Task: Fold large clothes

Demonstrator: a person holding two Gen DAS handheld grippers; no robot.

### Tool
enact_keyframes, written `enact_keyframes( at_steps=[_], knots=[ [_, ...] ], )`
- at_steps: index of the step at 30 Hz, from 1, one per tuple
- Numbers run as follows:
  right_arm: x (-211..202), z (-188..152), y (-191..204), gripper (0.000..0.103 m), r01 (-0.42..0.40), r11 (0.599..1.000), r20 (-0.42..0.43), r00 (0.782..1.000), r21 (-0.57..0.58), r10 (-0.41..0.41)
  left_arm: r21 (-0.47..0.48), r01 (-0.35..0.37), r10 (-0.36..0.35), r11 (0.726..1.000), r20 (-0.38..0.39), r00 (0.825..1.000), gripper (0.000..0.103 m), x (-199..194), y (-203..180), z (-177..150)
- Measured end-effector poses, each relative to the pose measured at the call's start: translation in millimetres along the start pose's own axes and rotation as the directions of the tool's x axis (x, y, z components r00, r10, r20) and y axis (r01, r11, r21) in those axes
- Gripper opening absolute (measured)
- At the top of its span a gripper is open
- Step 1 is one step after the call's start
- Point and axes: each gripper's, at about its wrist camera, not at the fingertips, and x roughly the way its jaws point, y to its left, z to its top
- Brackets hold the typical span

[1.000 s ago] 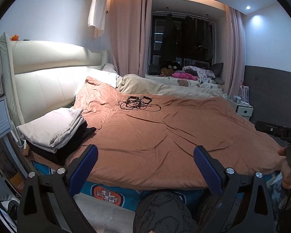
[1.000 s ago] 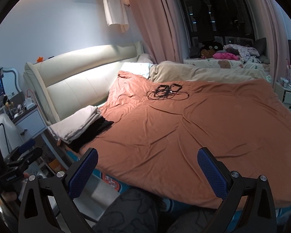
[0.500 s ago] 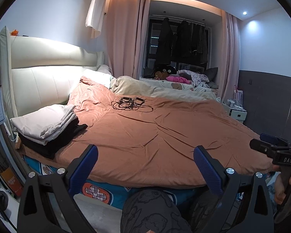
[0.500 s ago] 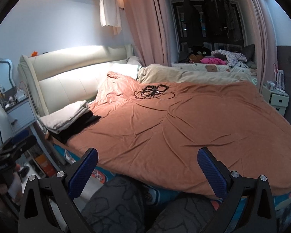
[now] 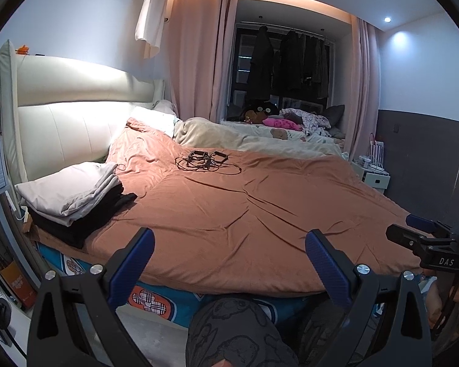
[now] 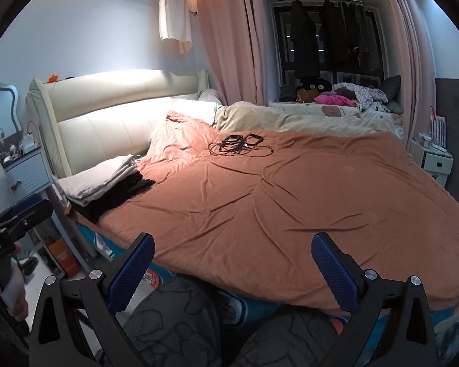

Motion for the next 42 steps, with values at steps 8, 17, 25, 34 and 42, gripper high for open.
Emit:
enact_keyframes(
  at_steps=[8, 17, 25, 34, 42],
  knots=[
    [-3.3, 1.5, -9.4, 0.103, 0.003, 1.000, 0.002, 1.000, 0.024, -0.003, 0.016, 0.000, 0.000, 1.000, -0.003, 1.000, 0.101, -0.8, -9.9, -1.0],
    [-6.3, 2.2, -18.1, 0.103, 0.015, 0.999, 0.003, 1.000, 0.029, -0.015, 0.014, 0.003, -0.003, 1.000, -0.002, 1.000, 0.101, -1.7, -10.6, 0.6],
    [-5.6, 3.9, -24.2, 0.103, 0.014, 0.999, 0.002, 1.000, 0.032, -0.014, 0.007, -0.001, 0.001, 1.000, -0.001, 1.000, 0.101, -1.7, -9.3, 1.9],
    [-5.8, 4.1, -25.0, 0.103, 0.008, 1.000, 0.003, 1.000, 0.030, -0.008, -0.001, -0.006, 0.006, 1.000, -0.003, 1.000, 0.101, -2.5, -7.9, 1.0],
    [-6.0, 5.5, -26.1, 0.103, 0.001, 0.999, 0.005, 1.000, 0.035, -0.001, 0.001, -0.004, 0.004, 1.000, -0.006, 1.000, 0.101, -3.2, -9.4, 0.4]
  ],
)
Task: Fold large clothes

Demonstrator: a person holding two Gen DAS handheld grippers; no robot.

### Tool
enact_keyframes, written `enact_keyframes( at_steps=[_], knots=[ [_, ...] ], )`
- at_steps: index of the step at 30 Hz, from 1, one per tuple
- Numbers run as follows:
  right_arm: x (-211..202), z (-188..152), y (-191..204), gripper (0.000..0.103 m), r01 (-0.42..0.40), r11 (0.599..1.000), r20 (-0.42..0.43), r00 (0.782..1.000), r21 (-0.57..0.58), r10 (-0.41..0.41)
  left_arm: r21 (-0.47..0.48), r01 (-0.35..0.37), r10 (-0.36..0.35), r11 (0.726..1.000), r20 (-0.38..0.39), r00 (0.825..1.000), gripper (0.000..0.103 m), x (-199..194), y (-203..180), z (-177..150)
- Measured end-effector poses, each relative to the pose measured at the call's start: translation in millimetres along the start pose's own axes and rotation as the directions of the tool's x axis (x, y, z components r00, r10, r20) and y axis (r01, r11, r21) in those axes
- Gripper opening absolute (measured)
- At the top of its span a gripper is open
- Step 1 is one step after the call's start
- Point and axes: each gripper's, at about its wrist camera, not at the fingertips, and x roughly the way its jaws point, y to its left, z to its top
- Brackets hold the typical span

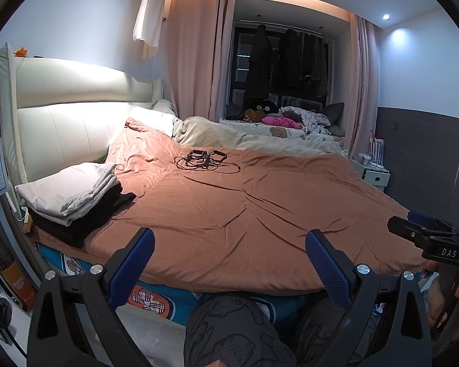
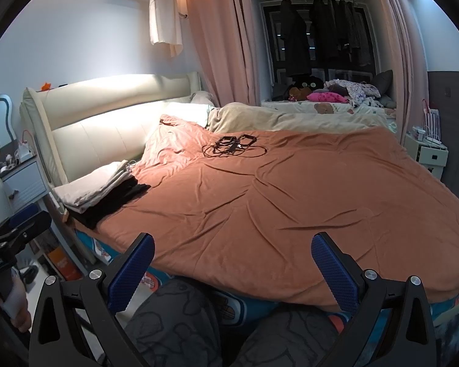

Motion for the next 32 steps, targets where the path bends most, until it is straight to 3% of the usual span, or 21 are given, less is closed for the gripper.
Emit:
enact_keyframes(
  at_steps=[32],
  knots=[
    [4.7, 0.2, -9.3, 0.103, 0.000, 1.000, -0.019, 1.000, -0.012, -0.001, -0.004, 0.008, -0.008, 1.000, -0.010, 1.000, 0.101, 3.2, -0.1, -0.1]
  ],
)
